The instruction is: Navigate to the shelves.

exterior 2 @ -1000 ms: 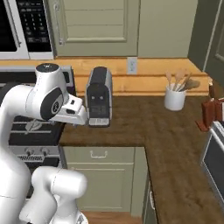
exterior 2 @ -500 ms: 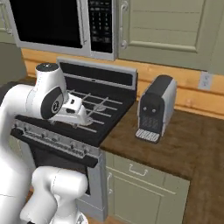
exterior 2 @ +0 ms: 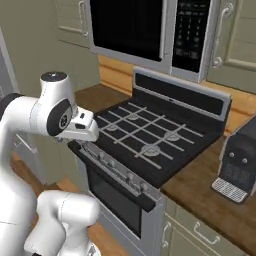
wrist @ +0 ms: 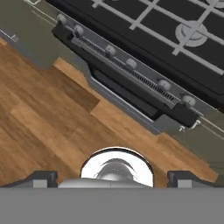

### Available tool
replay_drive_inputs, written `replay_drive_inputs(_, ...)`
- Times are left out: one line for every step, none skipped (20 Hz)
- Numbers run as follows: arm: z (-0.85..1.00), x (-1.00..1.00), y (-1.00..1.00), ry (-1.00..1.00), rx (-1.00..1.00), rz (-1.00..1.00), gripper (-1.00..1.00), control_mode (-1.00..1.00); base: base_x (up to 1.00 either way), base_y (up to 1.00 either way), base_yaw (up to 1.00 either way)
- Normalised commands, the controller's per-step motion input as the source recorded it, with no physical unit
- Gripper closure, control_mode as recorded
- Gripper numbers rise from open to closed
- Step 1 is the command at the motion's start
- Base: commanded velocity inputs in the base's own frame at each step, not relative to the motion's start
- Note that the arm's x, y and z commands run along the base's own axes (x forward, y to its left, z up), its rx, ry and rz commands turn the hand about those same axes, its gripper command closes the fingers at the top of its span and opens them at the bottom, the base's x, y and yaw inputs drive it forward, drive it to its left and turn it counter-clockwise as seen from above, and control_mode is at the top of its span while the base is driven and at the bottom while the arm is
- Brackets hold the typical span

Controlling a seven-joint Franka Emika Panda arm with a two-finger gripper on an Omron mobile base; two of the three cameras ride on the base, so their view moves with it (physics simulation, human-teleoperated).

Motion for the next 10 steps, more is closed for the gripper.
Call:
replay_drive_inputs(0.0, 0.0, 0.0, 0.0, 0.0, 0.0, -1.0, 1.0, 0.0, 0.56, 0.56)
replay_drive_inputs(0.0, 0.0, 0.0, 0.0, 0.0, 0.0, -1.0, 1.0, 0.0, 0.55, 0.58)
replay_drive_inputs(0.0, 0.0, 0.0, 0.0, 0.0, 0.0, -1.0, 1.0, 0.0, 0.54, 0.59)
replay_drive_inputs(0.0, 0.0, 0.0, 0.0, 0.0, 0.0, -1.0, 1.0, 0.0, 0.54, 0.62)
replay_drive_inputs(0.0, 0.0, 0.0, 0.0, 0.0, 0.0, -1.0, 1.0, 0.0, 0.55, 0.65)
replay_drive_inputs(0.0, 0.0, 0.0, 0.0, 0.0, 0.0, -1.0, 1.0, 0.0, 0.54, 0.67)
replay_drive_inputs(0.0, 0.0, 0.0, 0.0, 0.0, 0.0, -1.0, 1.0, 0.0, 0.53, 0.69)
replay_drive_inputs(0.0, 0.0, 0.0, 0.0, 0.0, 0.0, -1.0, 1.0, 0.0, 0.55, 0.74)
replay_drive_inputs(0.0, 0.0, 0.0, 0.0, 0.0, 0.0, -1.0, 1.0, 0.0, 0.55, 0.8)
replay_drive_inputs(0.0, 0.0, 0.0, 0.0, 0.0, 0.0, -1.0, 1.0, 0.0, 0.51, 0.85)
